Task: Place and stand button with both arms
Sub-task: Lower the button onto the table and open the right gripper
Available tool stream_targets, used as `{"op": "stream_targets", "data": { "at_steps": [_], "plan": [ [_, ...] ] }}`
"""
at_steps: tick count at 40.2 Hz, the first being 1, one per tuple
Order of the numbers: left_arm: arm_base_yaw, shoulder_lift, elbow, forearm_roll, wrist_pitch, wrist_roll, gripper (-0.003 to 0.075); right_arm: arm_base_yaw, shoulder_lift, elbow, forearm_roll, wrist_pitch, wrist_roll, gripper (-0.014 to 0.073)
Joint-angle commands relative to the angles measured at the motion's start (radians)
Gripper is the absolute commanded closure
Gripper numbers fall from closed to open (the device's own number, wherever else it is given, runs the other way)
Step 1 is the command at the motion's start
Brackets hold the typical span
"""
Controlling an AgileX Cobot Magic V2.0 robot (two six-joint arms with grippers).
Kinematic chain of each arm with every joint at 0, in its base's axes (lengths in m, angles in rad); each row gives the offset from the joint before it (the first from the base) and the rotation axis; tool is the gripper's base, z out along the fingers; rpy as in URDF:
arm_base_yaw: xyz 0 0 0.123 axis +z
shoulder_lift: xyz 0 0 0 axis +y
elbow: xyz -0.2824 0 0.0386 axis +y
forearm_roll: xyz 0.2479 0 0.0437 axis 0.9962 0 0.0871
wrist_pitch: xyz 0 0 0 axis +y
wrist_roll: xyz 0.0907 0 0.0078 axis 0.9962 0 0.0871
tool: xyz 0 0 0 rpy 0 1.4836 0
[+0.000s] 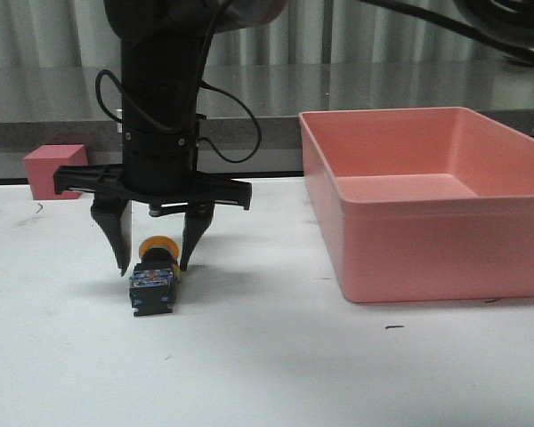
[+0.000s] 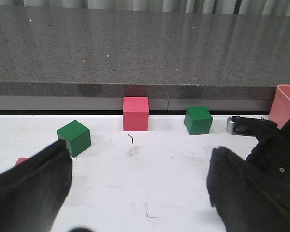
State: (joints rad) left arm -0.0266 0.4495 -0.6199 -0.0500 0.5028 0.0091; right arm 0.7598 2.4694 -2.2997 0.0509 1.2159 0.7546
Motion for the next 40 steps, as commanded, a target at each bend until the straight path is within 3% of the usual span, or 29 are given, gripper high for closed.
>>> {"op": "stream_targets", "data": {
  "at_steps": [1, 12, 32, 40],
  "plan": [
    [-0.006, 0.012, -0.028, -0.009, -0.074, 0.000, 0.0158, -0.006, -0.096, -0.037, 0.004, -0.002, 0.002, 0.0138],
    [-0.006, 0.012, -0.028, -0.009, -0.074, 0.000, 0.0158, -0.007, -0.161, -0.132, 0.001, 0.109, -0.097, 0.0138],
    [-0.006, 0.012, -0.028, -0.009, -0.074, 0.000, 0.0158, -0.025, -0.454, -0.146, 0.074, 0.128, -0.497, 0.0138],
    [-0.006, 0.012, -0.028, -0.009, -0.074, 0.000, 0.0158, -0.098, -0.627, -0.003, 0.130, 0.128, -0.622, 0.0138]
  ]
}}
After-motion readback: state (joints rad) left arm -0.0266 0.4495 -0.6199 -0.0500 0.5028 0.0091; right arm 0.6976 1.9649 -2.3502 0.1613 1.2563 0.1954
